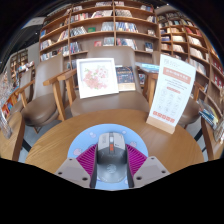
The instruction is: Arrange mouse
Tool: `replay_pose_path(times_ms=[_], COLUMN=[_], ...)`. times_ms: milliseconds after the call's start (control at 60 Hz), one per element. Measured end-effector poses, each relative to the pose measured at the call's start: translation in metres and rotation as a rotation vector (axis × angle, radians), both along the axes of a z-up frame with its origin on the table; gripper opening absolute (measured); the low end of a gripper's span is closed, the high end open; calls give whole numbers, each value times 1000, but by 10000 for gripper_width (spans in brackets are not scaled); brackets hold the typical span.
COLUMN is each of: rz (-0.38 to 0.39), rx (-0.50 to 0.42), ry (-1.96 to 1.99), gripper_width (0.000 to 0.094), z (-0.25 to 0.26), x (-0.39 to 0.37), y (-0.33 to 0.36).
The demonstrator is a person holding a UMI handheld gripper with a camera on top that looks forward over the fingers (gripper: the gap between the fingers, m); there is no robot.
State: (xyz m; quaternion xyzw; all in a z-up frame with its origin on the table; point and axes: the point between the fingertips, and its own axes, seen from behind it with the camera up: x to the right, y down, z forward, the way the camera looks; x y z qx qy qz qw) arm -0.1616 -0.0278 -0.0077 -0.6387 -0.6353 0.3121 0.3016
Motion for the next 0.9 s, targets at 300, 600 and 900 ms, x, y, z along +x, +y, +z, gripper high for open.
replay_pose_path(times_ms=[300, 600, 900], rz=[-17, -7, -33], rx=[17, 52, 80], ry=[61, 123, 157], gripper_width=[831, 851, 853], z=[7, 92, 134], x=[-3, 103, 282], y=[-1, 10, 30])
